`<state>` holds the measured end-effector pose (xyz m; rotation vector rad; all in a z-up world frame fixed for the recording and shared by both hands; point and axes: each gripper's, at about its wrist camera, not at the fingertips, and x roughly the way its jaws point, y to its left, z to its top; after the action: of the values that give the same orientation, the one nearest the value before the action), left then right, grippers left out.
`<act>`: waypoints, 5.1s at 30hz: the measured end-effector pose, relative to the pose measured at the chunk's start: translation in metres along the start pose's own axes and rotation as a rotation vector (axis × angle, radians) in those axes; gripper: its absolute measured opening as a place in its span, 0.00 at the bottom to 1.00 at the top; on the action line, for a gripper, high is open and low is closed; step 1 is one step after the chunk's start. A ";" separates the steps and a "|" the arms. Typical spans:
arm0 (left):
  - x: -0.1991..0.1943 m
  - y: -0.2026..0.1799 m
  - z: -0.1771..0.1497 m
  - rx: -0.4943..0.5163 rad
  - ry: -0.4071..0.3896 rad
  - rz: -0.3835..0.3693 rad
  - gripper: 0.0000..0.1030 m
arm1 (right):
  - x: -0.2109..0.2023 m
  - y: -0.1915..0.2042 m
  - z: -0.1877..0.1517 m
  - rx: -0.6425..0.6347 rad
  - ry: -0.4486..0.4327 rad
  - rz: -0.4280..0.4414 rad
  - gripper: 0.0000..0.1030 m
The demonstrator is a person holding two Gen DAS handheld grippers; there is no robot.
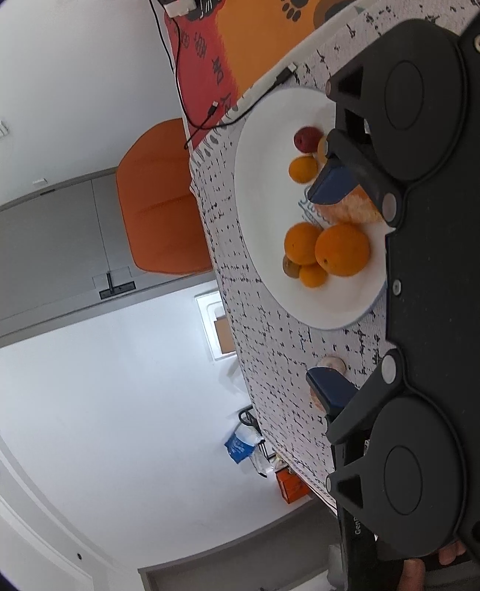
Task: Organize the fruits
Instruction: 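Move the left gripper to the dark brown round fruit and grasp it, then grasp the peeled pomelo segment with the right gripper while the left holds the brown fruit, then carry the pomelo segment in the right gripper while the left carries the brown fruit to the plate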
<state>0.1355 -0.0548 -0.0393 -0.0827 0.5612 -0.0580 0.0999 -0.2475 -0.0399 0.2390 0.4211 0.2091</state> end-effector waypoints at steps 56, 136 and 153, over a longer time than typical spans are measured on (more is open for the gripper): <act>-0.012 0.103 -0.003 -0.214 -0.024 0.039 0.21 | 0.146 0.115 0.015 -0.334 0.255 0.213 0.82; 0.008 -0.082 0.030 0.066 -0.045 -0.233 0.21 | 0.008 -0.078 0.029 -0.054 0.010 -0.105 0.71; 0.012 -0.127 0.036 0.145 -0.041 -0.311 0.25 | -0.021 -0.086 0.012 0.017 -0.007 -0.113 0.77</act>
<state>0.1609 -0.1799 -0.0040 -0.0293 0.4979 -0.3982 0.0992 -0.3368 -0.0448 0.2317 0.4280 0.0942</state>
